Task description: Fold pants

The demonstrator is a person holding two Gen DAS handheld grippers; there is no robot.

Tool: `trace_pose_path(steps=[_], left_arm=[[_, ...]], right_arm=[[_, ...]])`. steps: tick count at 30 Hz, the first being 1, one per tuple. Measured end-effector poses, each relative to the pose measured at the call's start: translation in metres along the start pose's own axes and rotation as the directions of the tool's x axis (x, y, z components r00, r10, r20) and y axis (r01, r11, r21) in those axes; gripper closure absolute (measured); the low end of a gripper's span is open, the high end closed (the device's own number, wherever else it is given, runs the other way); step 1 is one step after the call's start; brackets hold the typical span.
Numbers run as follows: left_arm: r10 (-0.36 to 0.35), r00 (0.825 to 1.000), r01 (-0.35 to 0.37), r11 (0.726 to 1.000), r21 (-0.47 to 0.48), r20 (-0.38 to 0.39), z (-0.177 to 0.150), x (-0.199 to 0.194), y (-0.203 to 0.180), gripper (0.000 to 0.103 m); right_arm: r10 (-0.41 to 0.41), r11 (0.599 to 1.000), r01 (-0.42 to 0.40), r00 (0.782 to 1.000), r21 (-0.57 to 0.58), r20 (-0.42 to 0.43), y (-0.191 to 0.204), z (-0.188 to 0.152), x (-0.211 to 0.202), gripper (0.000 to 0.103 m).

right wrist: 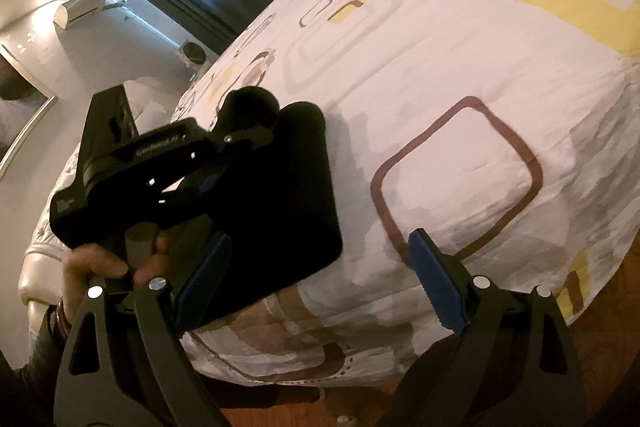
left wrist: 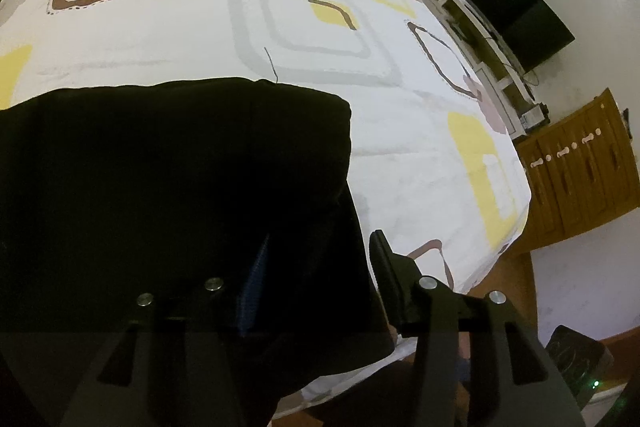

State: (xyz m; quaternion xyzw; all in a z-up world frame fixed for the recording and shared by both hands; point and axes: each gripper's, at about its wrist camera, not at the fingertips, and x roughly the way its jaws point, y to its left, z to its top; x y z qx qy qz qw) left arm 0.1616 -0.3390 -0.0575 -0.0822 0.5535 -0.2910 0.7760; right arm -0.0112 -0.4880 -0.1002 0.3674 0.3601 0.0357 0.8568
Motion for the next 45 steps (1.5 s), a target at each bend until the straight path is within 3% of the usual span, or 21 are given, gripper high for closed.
trace_pose_path(steps=[10, 21, 25, 29, 36, 45], left_arm=[[-0.001, 0.999, -0.001, 0.999, 0.036, 0.032, -0.004, -0.001, -0.012, 0.052], [0.053, 0.997, -0.061, 0.985, 0.160, 0.057, -0.013, 0.000, -0.031, 0.049], [0.036, 0.998, -0.045, 0.988, 0.146, 0.060, -0.014, -0.005, -0.031, 0.048], [-0.002, 0.999, -0.005, 0.988, 0.154, 0.046, -0.015, -0.006, -0.035, 0.030], [0.087, 0.994, -0.096, 0.980, 0.176, 0.061, -0.017, -0.001, -0.049, 0.024], [0.142, 0.983, -0.172, 0.934, 0.312, 0.116, -0.038, -0.022, -0.065, 0.022]], right_arm=[[-0.034, 0.999, 0.034, 0.999, 0.020, 0.036, -0.009, 0.010, -0.011, 0.013], [-0.065, 0.998, 0.063, 0.996, 0.032, 0.066, -0.013, 0.016, -0.020, 0.013], [-0.078, 0.997, 0.075, 0.994, 0.032, 0.078, -0.014, 0.019, -0.025, 0.013], [-0.091, 0.995, 0.088, 0.992, 0.038, 0.090, -0.016, 0.020, -0.030, 0.013], [-0.101, 0.994, 0.097, 0.989, 0.044, 0.107, -0.015, 0.023, -0.037, 0.013], [-0.108, 0.994, 0.104, 0.987, 0.040, 0.121, -0.014, 0.028, -0.041, 0.013]])
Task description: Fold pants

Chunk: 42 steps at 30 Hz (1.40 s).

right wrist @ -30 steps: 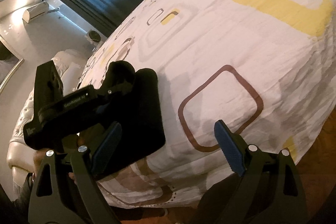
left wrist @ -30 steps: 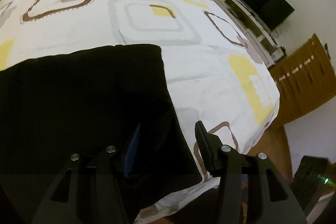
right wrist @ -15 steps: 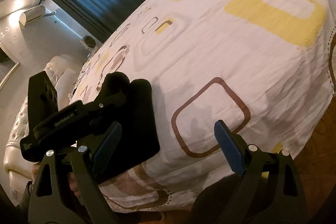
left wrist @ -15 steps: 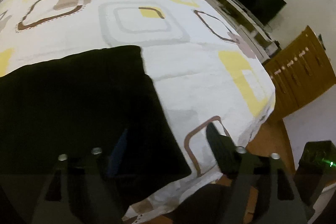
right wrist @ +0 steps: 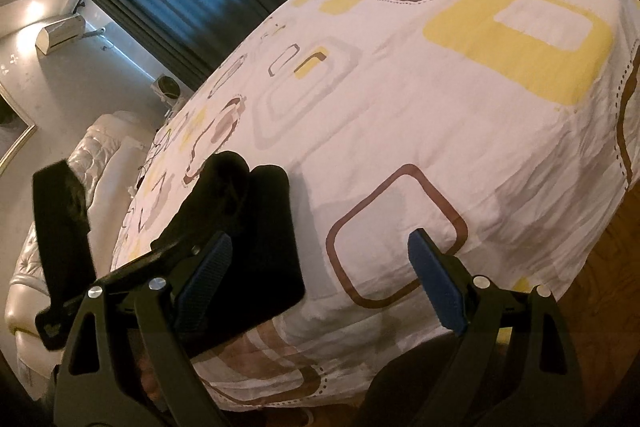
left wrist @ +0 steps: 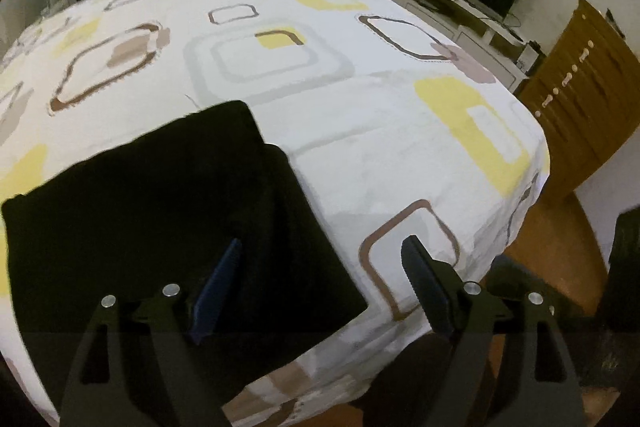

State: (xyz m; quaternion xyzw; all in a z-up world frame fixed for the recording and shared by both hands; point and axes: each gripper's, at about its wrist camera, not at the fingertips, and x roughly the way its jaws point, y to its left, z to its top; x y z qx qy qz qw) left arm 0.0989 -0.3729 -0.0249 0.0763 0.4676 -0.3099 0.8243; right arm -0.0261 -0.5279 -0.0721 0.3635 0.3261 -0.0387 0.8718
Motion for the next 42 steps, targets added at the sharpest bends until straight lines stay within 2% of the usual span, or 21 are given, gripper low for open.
trace_pose_path(steps=[7, 13, 15, 18, 20, 22, 24, 26, 27, 28, 31, 33, 36, 39, 41, 42], left_arm=[[0.058, 0.998, -0.058, 0.998, 0.011, 0.036, -0.013, -0.028, 0.030, 0.022], [0.103, 0.993, -0.099, 0.993, -0.057, 0.061, -0.023, -0.054, 0.080, 0.022], [0.095, 0.993, -0.089, 0.993, -0.081, 0.065, -0.027, -0.063, 0.096, 0.022], [0.008, 0.996, 0.007, 0.985, -0.172, 0.089, -0.039, -0.082, 0.147, 0.022], [-0.067, 0.990, 0.099, 0.958, -0.271, 0.125, -0.050, -0.091, 0.189, 0.022], [-0.147, 0.979, 0.190, 0.910, -0.369, 0.142, -0.064, -0.092, 0.236, 0.022], [-0.201, 0.970, 0.243, 0.848, -0.471, 0.138, -0.082, -0.087, 0.279, 0.022], [-0.249, 0.960, 0.277, 0.773, -0.571, 0.129, -0.100, -0.076, 0.318, 0.022], [-0.263, 0.955, 0.292, 0.752, -0.591, 0.137, -0.106, -0.074, 0.326, 0.022], [-0.294, 0.943, 0.325, 0.719, -0.614, 0.155, -0.112, -0.069, 0.336, 0.022], [-0.361, 0.910, 0.401, 0.648, -0.648, 0.202, -0.118, -0.058, 0.348, 0.022], [-0.396, 0.892, 0.433, 0.612, -0.661, 0.218, -0.118, -0.048, 0.351, 0.022], [-0.414, 0.887, 0.433, 0.594, -0.678, 0.203, -0.117, -0.035, 0.348, 0.022], [-0.412, 0.894, 0.422, 0.638, -0.644, 0.178, -0.105, -0.026, 0.335, 0.022], [-0.413, 0.894, 0.423, 0.644, -0.637, 0.175, -0.101, -0.022, 0.330, 0.018], [-0.409, 0.896, 0.419, 0.647, -0.637, 0.174, -0.098, -0.019, 0.327, 0.018]], right_arm=[[0.015, 1.000, -0.015, 0.999, -0.002, -0.036, 0.007, 0.000, 0.012, 0.013], [0.037, 0.999, -0.039, 0.994, -0.014, -0.099, 0.025, -0.004, 0.033, 0.013], [0.059, 0.998, -0.062, 0.991, -0.019, -0.122, 0.032, -0.006, 0.041, 0.013], [0.095, 0.995, -0.100, 0.981, -0.019, -0.166, 0.038, -0.003, 0.054, 0.013], [0.125, 0.992, -0.128, 0.972, -0.002, -0.201, 0.036, 0.000, 0.065, 0.013], [0.159, 0.987, -0.150, 0.961, 0.054, -0.228, 0.026, 0.006, 0.077, 0.013], [0.215, 0.975, -0.188, 0.936, 0.121, -0.278, 0.015, 0.013, 0.092, 0.013], [0.222, 0.972, -0.186, 0.928, 0.146, -0.298, 0.007, 0.018, 0.104, 0.013], [0.225, 0.971, -0.188, 0.923, 0.147, -0.312, 0.005, 0.019, 0.110, 0.013], [0.223, 0.972, -0.184, 0.919, 0.148, -0.324, 0.003, 0.021, 0.114, 0.013], [0.229, 0.971, -0.188, 0.911, 0.151, -0.343, 0.000, 0.026, 0.126, 0.013], [0.252, 0.965, -0.204, 0.900, 0.167, -0.356, -0.003, 0.028, 0.134, 0.013], [0.271, 0.959, -0.217, 0.892, 0.184, -0.363, -0.005, 0.034, 0.142, 0.013], [0.281, 0.958, -0.232, 0.880, 0.169, -0.384, -0.001, 0.039, 0.151, 0.013], [0.307, 0.951, -0.259, 0.863, 0.172, -0.401, 0.002, 0.042, 0.159, 0.010], [0.331, 0.943, -0.281, 0.847, 0.178, -0.415, 0.004, 0.043, 0.165, 0.010]])
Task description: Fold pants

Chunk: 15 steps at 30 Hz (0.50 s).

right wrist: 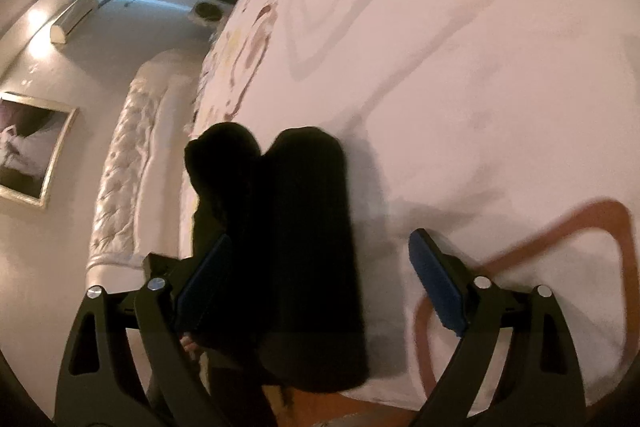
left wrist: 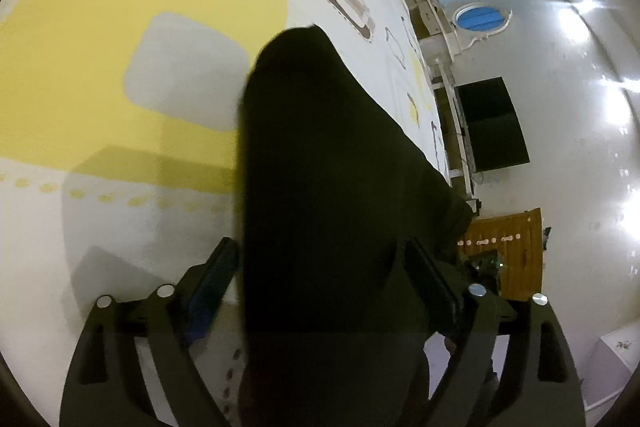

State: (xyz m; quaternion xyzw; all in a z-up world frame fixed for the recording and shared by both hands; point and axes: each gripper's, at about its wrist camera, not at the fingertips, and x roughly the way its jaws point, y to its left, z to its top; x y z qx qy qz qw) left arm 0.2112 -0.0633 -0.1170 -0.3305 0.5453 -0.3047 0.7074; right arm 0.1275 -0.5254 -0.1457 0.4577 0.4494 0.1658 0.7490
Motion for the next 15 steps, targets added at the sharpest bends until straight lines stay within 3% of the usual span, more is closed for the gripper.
trace_pose_path(steps=[7, 11, 12, 14, 15], left_arm=[[-0.006, 1.000, 0.006, 1.000, 0.024, 0.005, 0.000, 0.007, -0.003, 0.018], [0.004, 1.000, -0.004, 0.999, 0.034, 0.009, 0.001, 0.008, -0.003, 0.019], [0.016, 1.000, -0.016, 0.999, 0.036, 0.011, 0.001, 0.008, -0.003, 0.029], [0.067, 0.998, -0.067, 0.997, 0.035, 0.013, 0.000, 0.008, 0.000, 0.045], [0.080, 0.997, -0.080, 0.996, 0.032, 0.015, 0.000, 0.008, 0.002, 0.054]], right_arm=[[0.099, 0.991, -0.110, 0.984, -0.069, -0.150, 0.012, 0.009, 0.031, 0.009], [0.049, 0.983, -0.085, 0.975, -0.161, -0.217, 0.030, 0.002, 0.049, 0.011], [0.036, 0.982, -0.074, 0.975, -0.172, -0.218, 0.031, 0.001, 0.050, 0.016], [0.021, 0.985, -0.059, 0.974, -0.164, -0.226, 0.030, 0.000, 0.053, 0.059], [0.043, 0.988, -0.076, 0.971, -0.132, -0.233, 0.025, -0.001, 0.055, 0.059]])
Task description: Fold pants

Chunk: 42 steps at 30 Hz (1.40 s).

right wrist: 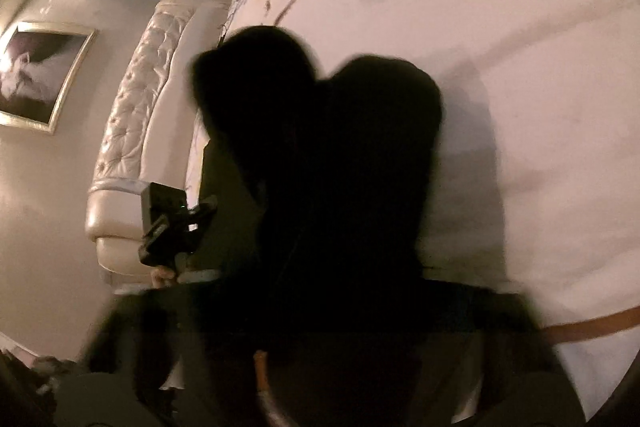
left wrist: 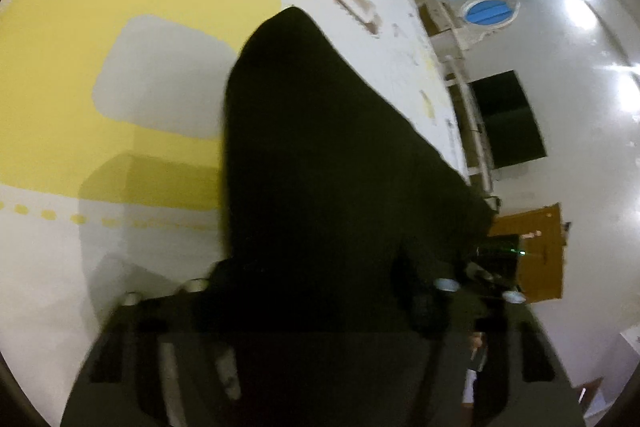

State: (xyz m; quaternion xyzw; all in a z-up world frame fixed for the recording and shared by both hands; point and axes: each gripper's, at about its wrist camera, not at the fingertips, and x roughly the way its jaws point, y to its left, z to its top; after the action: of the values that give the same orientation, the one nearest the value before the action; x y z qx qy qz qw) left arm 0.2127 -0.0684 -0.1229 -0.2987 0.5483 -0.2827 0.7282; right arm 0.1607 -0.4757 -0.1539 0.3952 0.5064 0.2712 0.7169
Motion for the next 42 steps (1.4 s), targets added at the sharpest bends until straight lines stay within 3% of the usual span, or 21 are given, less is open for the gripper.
trace_pose_path(steps=[3, 9, 15, 26, 37, 42], left_arm=[[0.011, 1.000, -0.011, 1.000, 0.005, 0.008, -0.002, -0.001, 0.003, 0.067], [0.036, 0.999, -0.037, 0.999, 0.021, 0.030, 0.004, -0.007, -0.004, 0.075], [0.055, 0.995, -0.056, 0.998, 0.017, 0.082, 0.032, -0.029, 0.007, 0.075], [0.090, 0.988, -0.087, 0.996, -0.032, 0.127, 0.078, -0.079, 0.068, 0.075], [0.052, 0.991, -0.050, 0.999, -0.014, 0.120, 0.074, -0.083, 0.084, 0.073], [0.059, 0.990, -0.061, 0.998, 0.010, 0.125, 0.080, -0.078, 0.080, 0.063]], right_arm=[[0.026, 1.000, -0.026, 1.000, -0.005, 0.018, -0.001, -0.005, 0.000, 0.064], [0.047, 0.999, -0.046, 0.998, -0.020, 0.048, 0.005, 0.003, 0.006, 0.067], [0.088, 0.996, -0.088, 0.995, -0.026, 0.036, 0.017, 0.025, 0.041, 0.067], [0.146, 0.989, -0.147, 0.989, -0.035, -0.020, 0.051, 0.072, 0.121, 0.067], [0.176, 0.984, -0.176, 0.984, -0.020, -0.009, 0.047, 0.072, 0.127, 0.067], [0.188, 0.982, -0.188, 0.982, -0.017, 0.010, 0.048, 0.071, 0.126, 0.062]])
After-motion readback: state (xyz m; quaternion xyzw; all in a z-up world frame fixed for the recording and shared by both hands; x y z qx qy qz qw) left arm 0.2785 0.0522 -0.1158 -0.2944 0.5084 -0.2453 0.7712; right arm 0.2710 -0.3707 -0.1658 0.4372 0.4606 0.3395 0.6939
